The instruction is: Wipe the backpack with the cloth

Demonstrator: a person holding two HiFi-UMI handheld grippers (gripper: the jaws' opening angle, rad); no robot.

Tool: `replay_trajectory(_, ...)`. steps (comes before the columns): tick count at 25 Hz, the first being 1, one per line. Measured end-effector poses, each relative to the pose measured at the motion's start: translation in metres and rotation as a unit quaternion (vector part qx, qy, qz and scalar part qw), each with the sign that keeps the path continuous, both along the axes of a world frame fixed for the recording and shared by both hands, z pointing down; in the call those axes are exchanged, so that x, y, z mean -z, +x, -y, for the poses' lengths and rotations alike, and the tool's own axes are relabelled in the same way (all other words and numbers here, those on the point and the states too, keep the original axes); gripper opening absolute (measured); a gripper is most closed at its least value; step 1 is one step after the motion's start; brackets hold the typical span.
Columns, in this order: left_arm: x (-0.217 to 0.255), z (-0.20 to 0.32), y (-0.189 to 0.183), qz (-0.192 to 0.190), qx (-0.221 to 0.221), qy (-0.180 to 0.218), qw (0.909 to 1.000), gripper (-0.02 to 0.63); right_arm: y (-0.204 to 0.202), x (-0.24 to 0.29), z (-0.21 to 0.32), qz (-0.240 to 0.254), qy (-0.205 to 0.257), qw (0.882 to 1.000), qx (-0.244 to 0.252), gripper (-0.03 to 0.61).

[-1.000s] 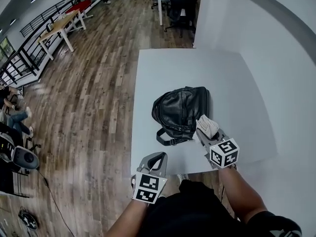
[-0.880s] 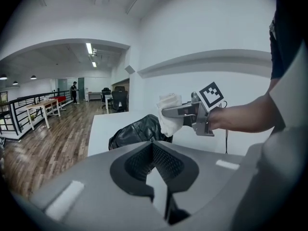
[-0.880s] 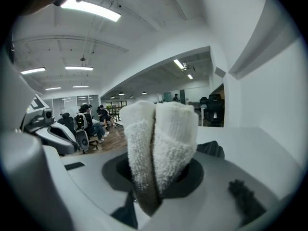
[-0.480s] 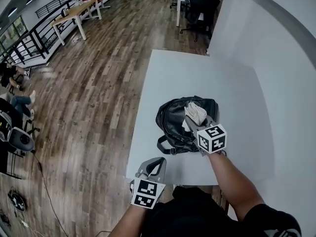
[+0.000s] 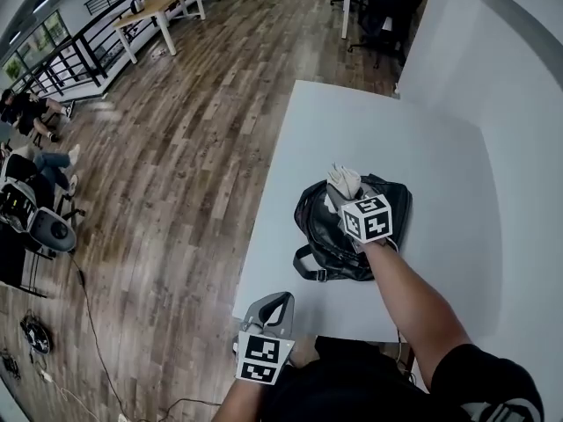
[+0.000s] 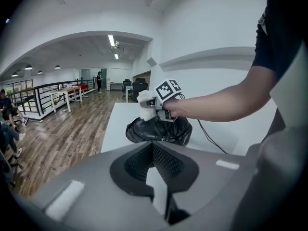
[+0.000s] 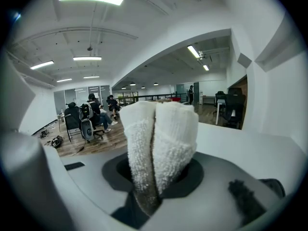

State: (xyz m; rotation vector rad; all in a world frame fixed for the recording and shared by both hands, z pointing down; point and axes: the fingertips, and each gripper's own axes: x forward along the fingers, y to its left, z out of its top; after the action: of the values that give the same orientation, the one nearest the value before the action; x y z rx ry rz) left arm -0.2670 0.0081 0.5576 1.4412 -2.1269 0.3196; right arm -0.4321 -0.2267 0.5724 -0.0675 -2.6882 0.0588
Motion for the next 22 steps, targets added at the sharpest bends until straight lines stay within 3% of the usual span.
replay_trajectory(9, -0.006, -0.008, -0.012, 0.001, 0.036, -0.014, 0.9992, 0.006, -0.033, -0.024, 0.001, -0.022, 0.009, 0.999, 0.024, 0.098)
replay_trajectory(22, -0.014, 0.015, -0.016, -0.003, 0.014, -0.005, 0.9999, 0.006, -0.021, -0.028, 0.035, -0.028, 0.019, 0.999, -0.002, 0.098)
